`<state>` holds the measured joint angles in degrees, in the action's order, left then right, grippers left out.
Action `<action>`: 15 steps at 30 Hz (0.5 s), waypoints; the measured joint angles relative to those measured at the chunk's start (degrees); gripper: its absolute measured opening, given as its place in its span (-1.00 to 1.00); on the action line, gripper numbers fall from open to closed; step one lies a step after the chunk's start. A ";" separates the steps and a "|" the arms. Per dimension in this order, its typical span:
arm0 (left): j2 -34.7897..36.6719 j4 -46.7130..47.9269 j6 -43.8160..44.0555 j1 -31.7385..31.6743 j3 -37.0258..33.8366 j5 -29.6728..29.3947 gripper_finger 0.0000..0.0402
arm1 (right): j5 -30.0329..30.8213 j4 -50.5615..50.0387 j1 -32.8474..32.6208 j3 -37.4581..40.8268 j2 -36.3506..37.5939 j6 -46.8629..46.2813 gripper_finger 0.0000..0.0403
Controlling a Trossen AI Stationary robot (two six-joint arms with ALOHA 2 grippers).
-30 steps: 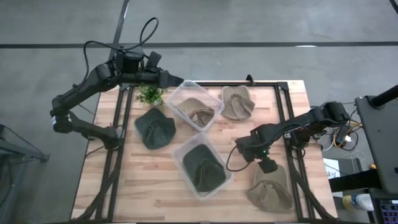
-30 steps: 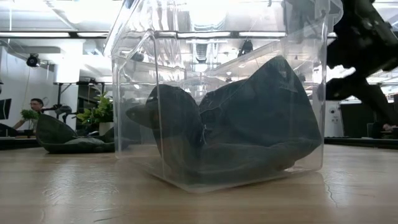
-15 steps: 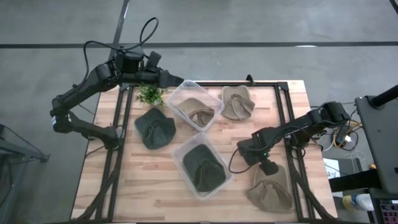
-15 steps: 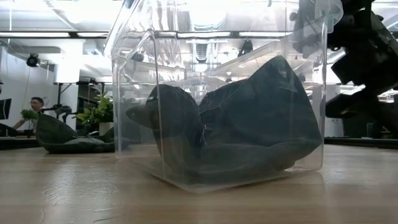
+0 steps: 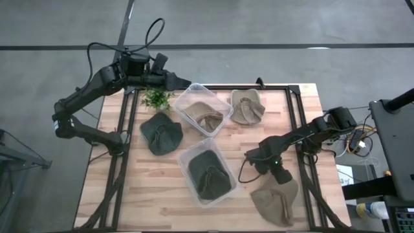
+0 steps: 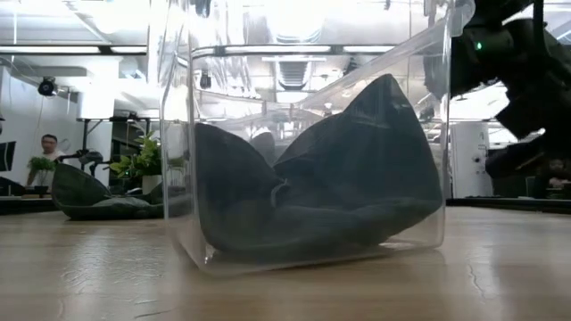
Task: Pick & Place hat
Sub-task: Put the bottom brown cap into the top transparent bin
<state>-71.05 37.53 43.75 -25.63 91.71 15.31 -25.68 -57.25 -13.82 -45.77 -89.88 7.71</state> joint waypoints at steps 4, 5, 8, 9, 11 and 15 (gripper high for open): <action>-0.02 -0.12 0.00 -0.02 -0.02 -0.33 0.06 | 2.17 -5.42 0.09 -2.70 1.30 2.13 -0.94; -0.02 -0.14 -0.02 -0.02 -0.03 -0.33 0.06 | 2.35 -6.86 0.09 -3.59 1.46 2.58 -0.94; -0.04 -0.16 -0.01 -0.02 -0.03 -0.31 0.06 | 2.50 -10.57 0.07 -6.53 2.88 4.48 -0.95; -0.04 -0.21 -0.01 -0.02 -0.03 -0.31 0.06 | 2.51 -11.64 0.07 -7.39 3.31 5.37 -0.95; -0.04 -0.27 -0.02 -0.02 -0.03 -0.31 0.06 | 2.78 -13.74 0.07 -9.10 4.09 7.38 -0.95; -0.04 -0.31 -0.02 0.00 -0.03 -0.29 0.06 | 3.83 -19.20 0.08 -13.09 5.11 10.58 -0.95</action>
<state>-71.09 37.21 43.73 -25.64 91.68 15.03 -21.85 -76.45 -13.74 -58.86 -84.76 18.29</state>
